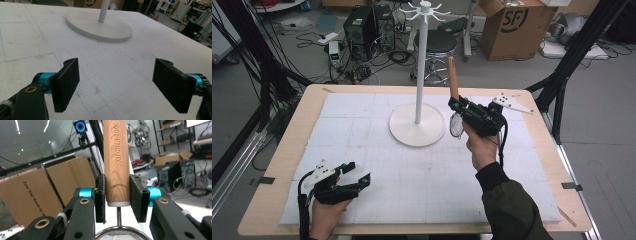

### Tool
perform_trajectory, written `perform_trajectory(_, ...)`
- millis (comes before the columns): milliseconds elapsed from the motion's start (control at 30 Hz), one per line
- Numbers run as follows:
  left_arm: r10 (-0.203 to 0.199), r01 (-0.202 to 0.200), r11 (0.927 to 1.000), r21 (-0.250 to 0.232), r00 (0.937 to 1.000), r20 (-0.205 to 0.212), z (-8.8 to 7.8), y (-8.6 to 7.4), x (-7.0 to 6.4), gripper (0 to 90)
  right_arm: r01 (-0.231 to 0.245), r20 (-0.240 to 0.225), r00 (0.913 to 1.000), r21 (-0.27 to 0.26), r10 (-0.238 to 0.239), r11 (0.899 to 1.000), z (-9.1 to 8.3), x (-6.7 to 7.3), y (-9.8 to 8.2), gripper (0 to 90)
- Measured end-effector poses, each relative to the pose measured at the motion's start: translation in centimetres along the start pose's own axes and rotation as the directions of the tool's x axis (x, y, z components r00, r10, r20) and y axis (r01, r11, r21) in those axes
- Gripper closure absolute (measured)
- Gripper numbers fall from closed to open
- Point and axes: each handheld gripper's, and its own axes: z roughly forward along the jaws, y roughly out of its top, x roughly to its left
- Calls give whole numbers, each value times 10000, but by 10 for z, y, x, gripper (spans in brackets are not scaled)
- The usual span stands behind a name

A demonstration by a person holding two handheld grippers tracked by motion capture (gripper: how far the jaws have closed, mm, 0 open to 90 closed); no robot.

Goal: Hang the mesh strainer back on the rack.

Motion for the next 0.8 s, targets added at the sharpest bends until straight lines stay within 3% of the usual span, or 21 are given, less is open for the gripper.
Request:
perform_trajectory(167, -143, 143, 9999, -35, 9999, 23, -2, -1, 3, 221, -61, -137, 9999, -339, 56, 9994, 6, 0, 13, 687)
perform_trajectory(367, 7, -7, 10000, 38, 10000, 21, -1, -2, 0, 222, 130, -277, 9995, -744, -151, 9971, 15, 5, 28, 687)
perform_trajectory(800, -55, 55, 10000, 36, 10000, 20, -2, -2, 1, 222, 343, -370, 9986, -1088, -385, 9935, 31, 16, 66, 687)
